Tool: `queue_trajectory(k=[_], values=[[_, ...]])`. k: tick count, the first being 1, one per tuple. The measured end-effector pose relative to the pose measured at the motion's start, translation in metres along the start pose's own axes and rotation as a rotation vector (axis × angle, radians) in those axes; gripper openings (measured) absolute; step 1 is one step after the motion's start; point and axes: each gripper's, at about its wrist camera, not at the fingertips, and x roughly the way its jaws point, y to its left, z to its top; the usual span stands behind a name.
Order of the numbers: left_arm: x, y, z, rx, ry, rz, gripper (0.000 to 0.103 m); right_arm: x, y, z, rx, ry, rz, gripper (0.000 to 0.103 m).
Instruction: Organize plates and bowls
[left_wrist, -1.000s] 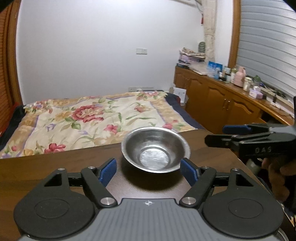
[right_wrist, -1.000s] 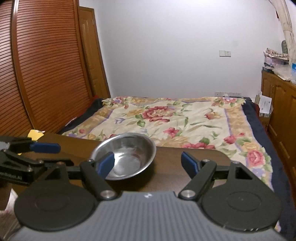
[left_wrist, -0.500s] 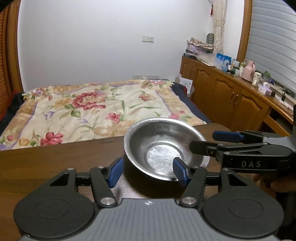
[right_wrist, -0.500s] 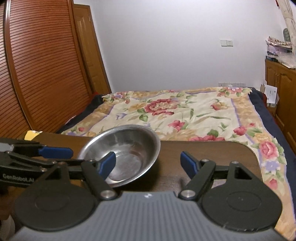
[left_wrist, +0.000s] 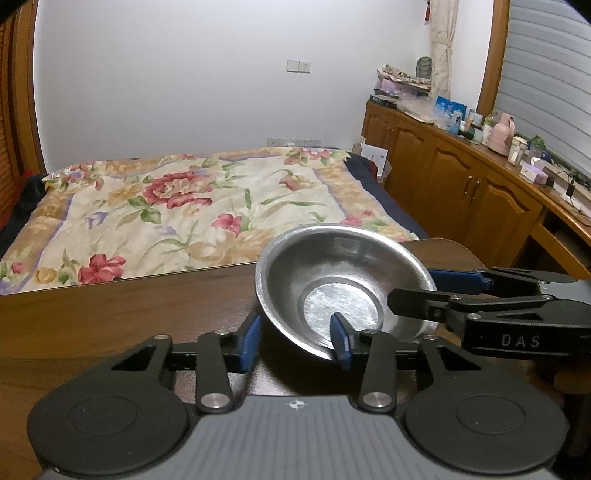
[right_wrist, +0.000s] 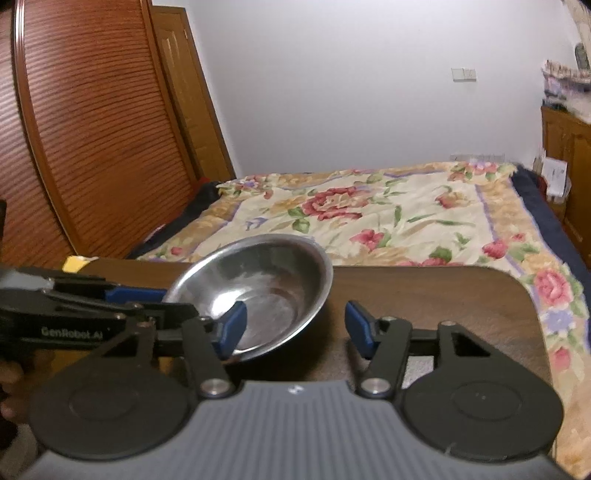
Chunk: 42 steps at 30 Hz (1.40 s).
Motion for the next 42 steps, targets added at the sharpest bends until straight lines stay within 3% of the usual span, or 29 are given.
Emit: queue_trajectory(k=[7,16,23,42], values=[[0.005,0.003,0.002,0.001,0.008,0.006,0.032,0.004,-0.002,-0.001,0.008,0.020,0.003,0.049],[0.007,0.005,0.001,-0.001,0.015,-0.006,0.028,0.005,-0.005,-0.002,0.045,0.033,0.038,0.028],[0.006,0.004,0.002,-0.001,0.023,-0.004,0.025,0.005,-0.005,-0.004,0.052,0.033,0.041,0.023],[-0.024,-0.004,0.005,0.012,-0.028,-0.030,0.025,-0.014,-0.001,0.007,0.038,-0.003,0.017,0.021]])
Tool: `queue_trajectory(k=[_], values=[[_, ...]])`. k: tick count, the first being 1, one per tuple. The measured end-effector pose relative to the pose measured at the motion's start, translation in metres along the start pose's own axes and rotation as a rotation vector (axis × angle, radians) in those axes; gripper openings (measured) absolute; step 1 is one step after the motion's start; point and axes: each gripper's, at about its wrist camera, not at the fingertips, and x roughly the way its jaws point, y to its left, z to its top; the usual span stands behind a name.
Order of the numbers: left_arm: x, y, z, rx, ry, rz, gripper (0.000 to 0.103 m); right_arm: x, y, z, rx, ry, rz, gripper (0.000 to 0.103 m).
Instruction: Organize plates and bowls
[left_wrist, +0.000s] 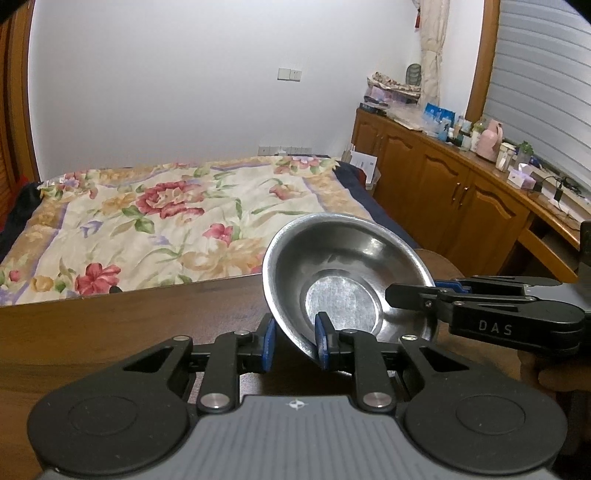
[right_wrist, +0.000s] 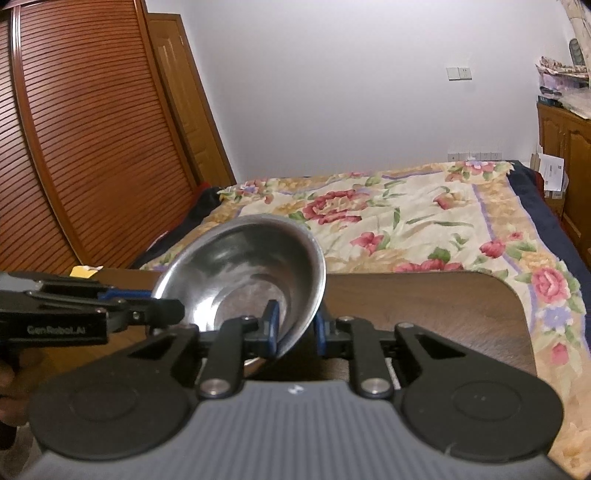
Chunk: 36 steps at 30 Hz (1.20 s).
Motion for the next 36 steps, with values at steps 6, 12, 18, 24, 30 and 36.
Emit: queue_trajectory(k=[6,12,18,24,30,36], values=[[-0.018,-0.005,0.005,0.009,-0.028,-0.020,0.025,-0.016,0.003,0.009,-0.006,-0.011,-0.011,0.021],[-0.037,-0.014,0.009,0.017,-0.062,-0.050,0.025,-0.037,0.007,0.016,-0.018,-0.031,-0.031,0.021],[-0.058,-0.024,0.011,0.032,-0.092,-0.073,0.025,-0.057,0.013,0.019,-0.035,-0.051,-0.054,0.021],[-0.081,-0.031,0.009,0.050,-0.119,-0.087,0.025,-0.074,0.020,0.019,-0.058,-0.063,-0.065,0.021],[-0.101,-0.035,-0.002,0.069,-0.122,-0.100,0.025,-0.088,0.028,0.008,-0.063,-0.058,-0.071,0.021],[-0.118,-0.036,-0.014,0.082,-0.122,-0.106,0.025,-0.099,0.035,-0.002,-0.066,-0.050,-0.071,0.021]])
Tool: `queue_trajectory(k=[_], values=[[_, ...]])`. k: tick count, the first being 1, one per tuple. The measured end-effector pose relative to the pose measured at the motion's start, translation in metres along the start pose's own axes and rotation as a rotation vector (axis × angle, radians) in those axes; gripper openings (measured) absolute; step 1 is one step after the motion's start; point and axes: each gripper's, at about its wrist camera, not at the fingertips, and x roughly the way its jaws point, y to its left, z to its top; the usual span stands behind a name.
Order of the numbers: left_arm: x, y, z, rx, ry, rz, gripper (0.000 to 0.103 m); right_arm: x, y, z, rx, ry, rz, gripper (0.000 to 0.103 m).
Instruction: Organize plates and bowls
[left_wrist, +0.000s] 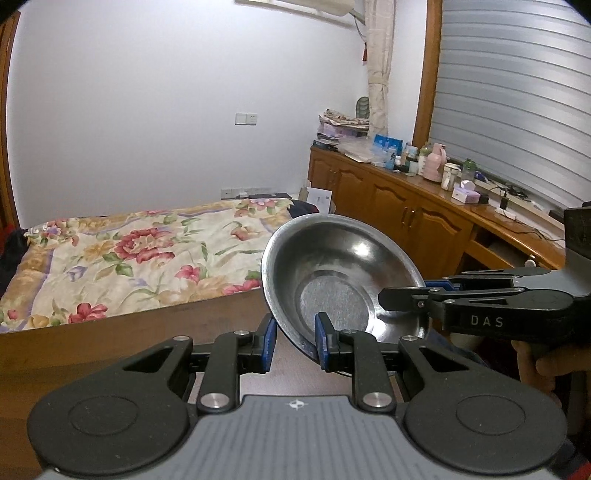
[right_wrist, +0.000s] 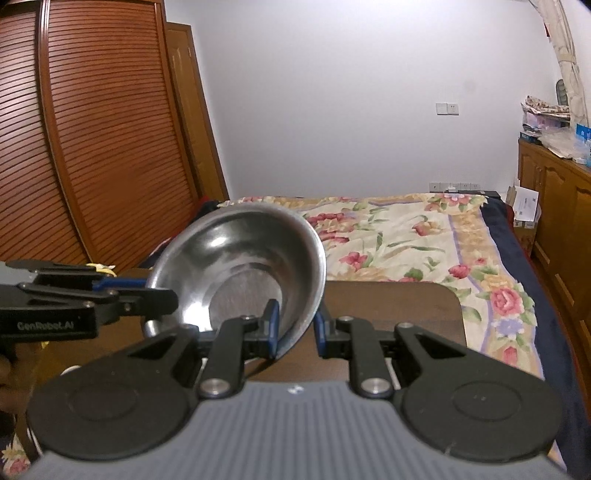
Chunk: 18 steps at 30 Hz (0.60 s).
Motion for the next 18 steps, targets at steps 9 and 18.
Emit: queue_trajectory(k=[9,18], values=[[-0.025,-0.006,-0.018,-0.003,0.008,-0.013,0.025,-0.023,0.015,-0.018,-0.004,0.002,0.010,0.021],[-0.043,-0.018,-0.046,-0.001,0.043,-0.037,0.025,-0.036,0.019,-0.045,0.033,0.030,0.022,0.021]])
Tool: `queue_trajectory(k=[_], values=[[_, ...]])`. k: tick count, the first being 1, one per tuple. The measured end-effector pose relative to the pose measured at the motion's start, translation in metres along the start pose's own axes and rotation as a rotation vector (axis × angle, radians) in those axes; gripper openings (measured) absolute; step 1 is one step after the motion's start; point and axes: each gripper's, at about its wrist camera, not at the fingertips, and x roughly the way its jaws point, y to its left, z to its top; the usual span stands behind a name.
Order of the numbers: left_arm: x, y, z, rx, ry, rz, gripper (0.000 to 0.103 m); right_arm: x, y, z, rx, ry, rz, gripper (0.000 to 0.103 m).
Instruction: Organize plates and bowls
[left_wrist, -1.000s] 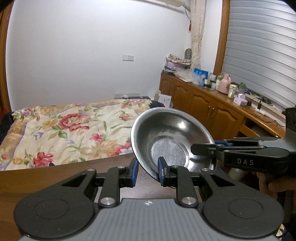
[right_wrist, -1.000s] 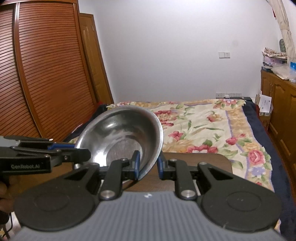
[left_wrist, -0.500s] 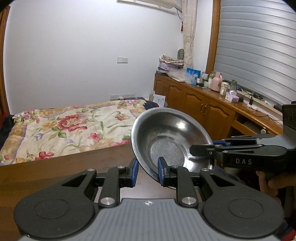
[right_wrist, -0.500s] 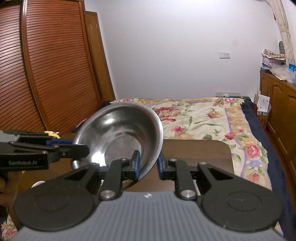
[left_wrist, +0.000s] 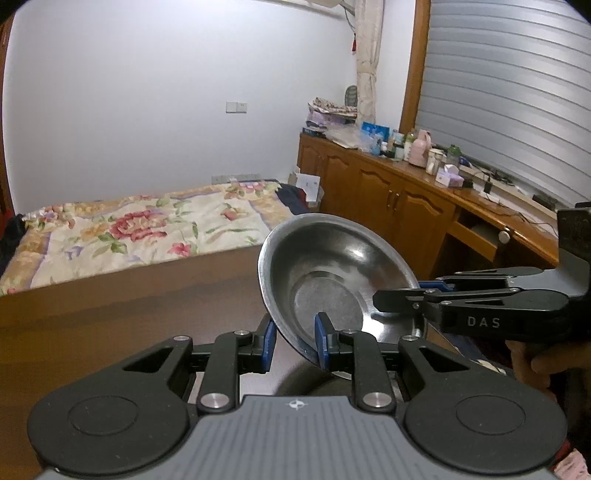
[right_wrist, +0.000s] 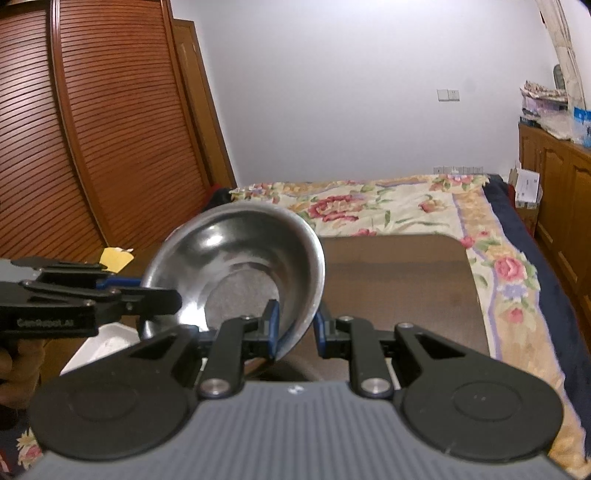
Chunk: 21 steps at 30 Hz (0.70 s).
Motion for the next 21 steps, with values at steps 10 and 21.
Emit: queue_trajectory(k=[10,21], values=[[-0.014,-0.010,-0.029,-0.013,0.035,-0.036,0.025,-0.016,0.012,-0.027,0.008,0.021,-0.001,0.021],[-0.017,-0.015,-0.053,-0.003,0.079,-0.051,0.025,-0.022,0.017,-0.049,0.021,0.030,-0.012,0.021]])
